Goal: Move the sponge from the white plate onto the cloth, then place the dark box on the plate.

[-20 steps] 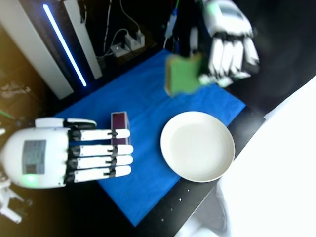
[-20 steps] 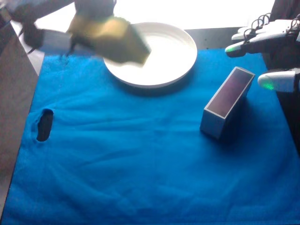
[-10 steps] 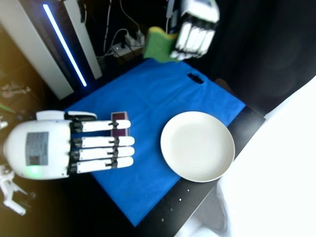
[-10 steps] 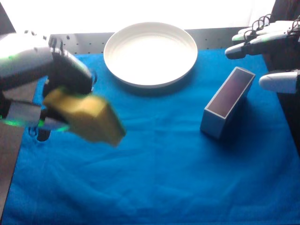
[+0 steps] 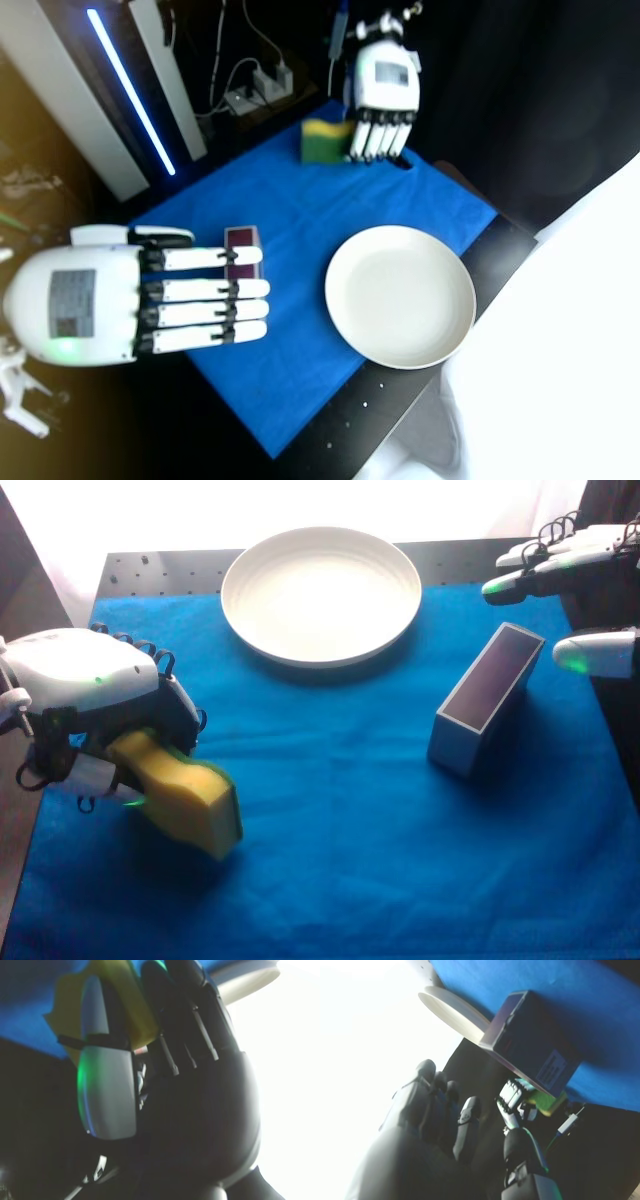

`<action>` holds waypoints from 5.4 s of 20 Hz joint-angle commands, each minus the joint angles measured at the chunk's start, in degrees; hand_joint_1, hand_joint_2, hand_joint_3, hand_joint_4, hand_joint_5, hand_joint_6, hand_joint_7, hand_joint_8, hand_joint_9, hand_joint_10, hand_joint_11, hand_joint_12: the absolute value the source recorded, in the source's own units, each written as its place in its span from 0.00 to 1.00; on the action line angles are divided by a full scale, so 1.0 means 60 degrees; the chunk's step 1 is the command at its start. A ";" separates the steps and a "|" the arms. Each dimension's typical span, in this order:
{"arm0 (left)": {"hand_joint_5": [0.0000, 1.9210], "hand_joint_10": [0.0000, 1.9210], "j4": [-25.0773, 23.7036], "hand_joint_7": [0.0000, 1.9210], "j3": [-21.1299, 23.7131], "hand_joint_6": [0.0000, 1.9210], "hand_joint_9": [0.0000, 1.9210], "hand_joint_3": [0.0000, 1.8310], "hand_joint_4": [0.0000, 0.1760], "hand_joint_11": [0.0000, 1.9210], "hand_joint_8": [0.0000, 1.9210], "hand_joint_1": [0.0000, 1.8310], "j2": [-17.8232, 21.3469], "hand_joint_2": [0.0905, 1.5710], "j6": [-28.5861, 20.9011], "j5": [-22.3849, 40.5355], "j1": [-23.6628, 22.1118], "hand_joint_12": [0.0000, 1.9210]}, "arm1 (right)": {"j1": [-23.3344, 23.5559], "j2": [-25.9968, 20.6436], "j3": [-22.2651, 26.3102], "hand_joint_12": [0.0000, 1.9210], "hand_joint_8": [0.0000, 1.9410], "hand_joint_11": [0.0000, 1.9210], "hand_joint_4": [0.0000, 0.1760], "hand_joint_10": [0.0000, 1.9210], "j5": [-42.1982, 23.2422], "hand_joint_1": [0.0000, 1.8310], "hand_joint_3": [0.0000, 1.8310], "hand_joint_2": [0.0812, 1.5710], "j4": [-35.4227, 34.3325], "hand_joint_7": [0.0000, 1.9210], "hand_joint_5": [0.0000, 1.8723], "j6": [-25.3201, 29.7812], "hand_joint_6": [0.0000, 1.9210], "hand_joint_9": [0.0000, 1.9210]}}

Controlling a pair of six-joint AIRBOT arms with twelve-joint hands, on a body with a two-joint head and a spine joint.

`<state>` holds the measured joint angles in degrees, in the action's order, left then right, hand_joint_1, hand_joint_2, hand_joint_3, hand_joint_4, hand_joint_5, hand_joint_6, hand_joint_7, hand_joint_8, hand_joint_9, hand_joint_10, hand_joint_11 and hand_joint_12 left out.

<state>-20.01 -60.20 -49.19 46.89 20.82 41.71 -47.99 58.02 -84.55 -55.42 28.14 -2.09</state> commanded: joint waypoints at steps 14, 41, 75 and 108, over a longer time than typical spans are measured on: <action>0.24 0.51 0.0673 0.28 0.0325 0.00 0.09 0.00 0.00 0.01 0.00 0.44 0.0412 0.55 0.0107 0.2552 -0.0024 0.76 | 0.0138 -0.0153 0.0222 0.00 0.00 0.00 1.00 0.00 -0.1232 0.52 0.00 0.53 -0.0122 0.00 0.05 0.0061 0.00 0.00; 0.00 0.00 0.1621 0.00 0.0443 0.00 0.00 0.01 0.90 0.00 0.00 0.40 0.0469 0.53 0.0958 0.3083 -0.0029 0.00 | 0.2606 0.1578 -0.1481 0.57 0.03 0.00 0.31 0.03 0.0957 0.58 0.00 0.59 0.5598 0.34 0.42 0.2873 0.02 0.28; 0.01 0.00 0.2342 0.01 0.0500 0.00 0.00 0.00 0.38 0.00 0.00 0.43 0.0444 0.53 0.0940 0.4138 0.0523 0.00 | 0.4864 0.3601 -0.3160 0.64 0.47 0.45 0.00 0.51 0.2541 0.76 0.00 0.66 0.3453 0.54 0.51 0.0874 0.54 0.56; 0.00 0.00 0.2998 0.00 0.0446 0.00 0.00 0.00 0.83 0.00 0.00 0.38 0.0494 0.56 0.0766 0.5213 0.0758 0.00 | 0.4287 0.4577 -0.3937 0.00 0.00 0.00 1.00 0.00 0.3404 0.31 0.00 0.50 0.2474 0.00 0.00 0.1030 0.00 0.00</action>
<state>-2.83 -57.69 -46.35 51.66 44.21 46.92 -23.38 84.95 -107.55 -30.63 44.93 4.12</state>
